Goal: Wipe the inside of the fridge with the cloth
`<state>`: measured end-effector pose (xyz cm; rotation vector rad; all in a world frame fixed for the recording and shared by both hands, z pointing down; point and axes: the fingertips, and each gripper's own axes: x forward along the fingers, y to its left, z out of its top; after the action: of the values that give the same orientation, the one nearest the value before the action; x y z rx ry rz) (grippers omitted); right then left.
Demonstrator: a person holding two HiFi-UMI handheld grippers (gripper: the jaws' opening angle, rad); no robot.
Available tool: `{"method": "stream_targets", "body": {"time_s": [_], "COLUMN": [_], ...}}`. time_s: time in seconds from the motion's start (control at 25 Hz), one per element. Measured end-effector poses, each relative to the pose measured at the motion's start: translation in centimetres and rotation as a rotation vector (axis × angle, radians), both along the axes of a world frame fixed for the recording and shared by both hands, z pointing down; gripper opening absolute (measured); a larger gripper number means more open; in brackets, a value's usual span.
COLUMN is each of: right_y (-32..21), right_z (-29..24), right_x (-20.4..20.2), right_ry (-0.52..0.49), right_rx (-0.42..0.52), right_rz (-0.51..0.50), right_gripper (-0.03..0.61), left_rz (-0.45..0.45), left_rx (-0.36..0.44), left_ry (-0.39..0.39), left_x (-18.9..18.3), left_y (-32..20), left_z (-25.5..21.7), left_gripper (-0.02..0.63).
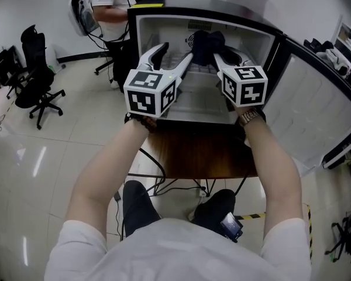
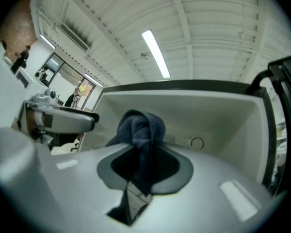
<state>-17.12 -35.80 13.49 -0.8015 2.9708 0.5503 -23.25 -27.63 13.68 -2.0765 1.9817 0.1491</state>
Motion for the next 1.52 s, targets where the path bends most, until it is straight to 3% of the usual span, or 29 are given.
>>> {"method": "stream_targets", "body": {"time_s": [0.24,0.52,0.76,1.0,1.28,1.52], "right_y": [2.6,4.3,4.7,4.3,4.3,4.2], "right_z": [-0.3,-0.4,0.1,0.3,1.1,2.3], "right_x": [-0.5,-0.6,-0.7,-0.2,1.1,3.6], "right_ry": [-0.042,-0.051,-0.029,-0.011,-0.007,-0.020], "right_rx": [0.027,0.021,0.020,0.056,0.079,0.071], "right_rz": [-0.136,-0.270,-0.309,-0.259,-0.158,-0.075], "right_gripper": [0.063,0.063,0.063,0.088,0.140,0.140], "left_rz": [0.299,0.447,0.564,0.502,0.395,0.311], "left_rx": [-0.034,-0.062,-0.070,-0.081,-0.048,-0.036], "left_ry": [0.225,0.310,0.335,0.295,0.274,0.263], "left_x": [2.8,3.3,4.6,4.6,3.9,3.5], "left_y": [-2.5,-3.3,-3.0,-3.3,-4.2,-6.0], "left_z": [-0.9,-1.0,-1.0,-1.3,-1.6,-2.1], "left_gripper": [0.355,0.383,0.215,0.097,0.080,0.077]}}
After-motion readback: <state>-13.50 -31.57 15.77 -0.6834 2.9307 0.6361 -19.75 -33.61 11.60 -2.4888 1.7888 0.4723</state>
